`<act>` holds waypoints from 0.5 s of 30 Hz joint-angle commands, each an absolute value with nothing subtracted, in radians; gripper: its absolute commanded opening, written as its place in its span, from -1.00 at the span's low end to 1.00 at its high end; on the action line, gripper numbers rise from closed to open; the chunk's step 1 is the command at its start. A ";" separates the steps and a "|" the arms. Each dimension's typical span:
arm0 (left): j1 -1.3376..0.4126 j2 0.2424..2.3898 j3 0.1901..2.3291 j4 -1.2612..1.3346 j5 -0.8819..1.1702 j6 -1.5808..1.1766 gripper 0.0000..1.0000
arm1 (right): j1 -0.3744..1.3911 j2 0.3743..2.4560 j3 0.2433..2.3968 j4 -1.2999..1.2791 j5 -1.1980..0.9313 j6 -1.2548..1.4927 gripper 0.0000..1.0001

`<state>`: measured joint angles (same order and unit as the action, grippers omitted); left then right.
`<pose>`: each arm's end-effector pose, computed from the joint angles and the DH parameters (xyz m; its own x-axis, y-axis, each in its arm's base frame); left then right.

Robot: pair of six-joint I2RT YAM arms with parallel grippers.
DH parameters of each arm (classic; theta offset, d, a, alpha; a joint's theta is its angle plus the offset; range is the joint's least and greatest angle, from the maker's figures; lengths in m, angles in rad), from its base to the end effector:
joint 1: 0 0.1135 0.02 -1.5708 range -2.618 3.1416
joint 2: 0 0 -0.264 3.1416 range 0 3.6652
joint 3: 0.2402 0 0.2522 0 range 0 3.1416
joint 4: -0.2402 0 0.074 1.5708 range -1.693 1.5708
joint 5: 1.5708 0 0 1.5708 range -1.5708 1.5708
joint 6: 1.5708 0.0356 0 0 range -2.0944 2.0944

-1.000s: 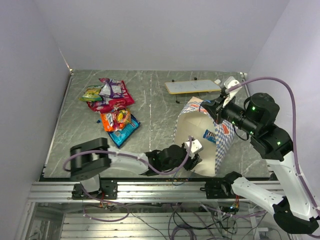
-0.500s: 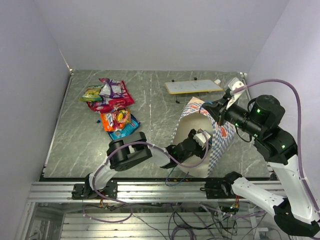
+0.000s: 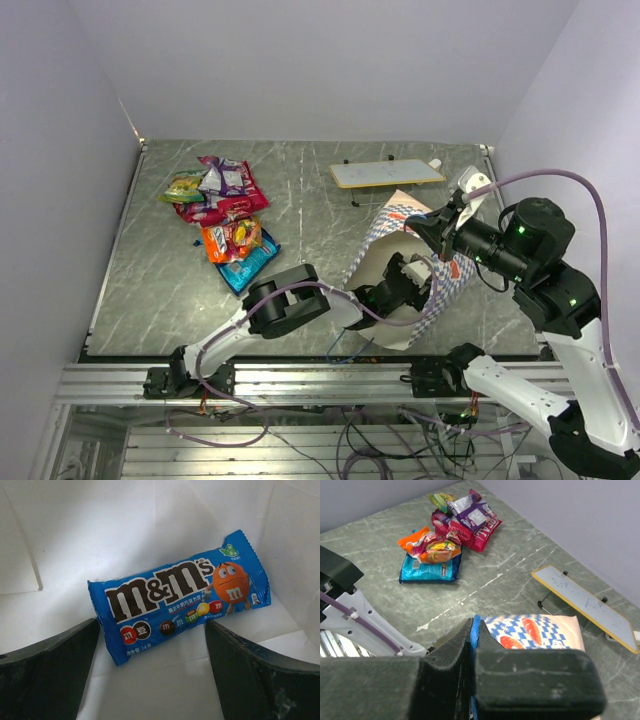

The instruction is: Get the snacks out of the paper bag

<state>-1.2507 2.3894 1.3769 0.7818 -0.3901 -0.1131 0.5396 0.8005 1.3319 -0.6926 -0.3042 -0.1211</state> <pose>0.1694 -0.4680 0.0934 -0.1574 0.1432 -0.9771 0.7484 0.6628 -0.0235 0.1005 0.0726 0.4615 -0.0468 -0.1624 -0.9856 -0.7550 0.6518 -0.0715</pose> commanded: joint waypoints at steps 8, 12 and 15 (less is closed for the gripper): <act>-1.206 2.478 1.542 0.679 -0.429 -0.105 0.13 | 0.540 0.788 1.358 -0.748 -0.325 -0.156 -1.00; -1.190 2.415 1.512 0.686 -0.432 -0.090 -0.67 | 0.540 0.774 1.342 -0.740 -0.317 -0.159 -1.00; -1.181 2.358 1.477 0.689 -0.427 -0.096 -0.80 | 0.540 0.761 1.324 -0.736 -0.308 -0.164 -1.00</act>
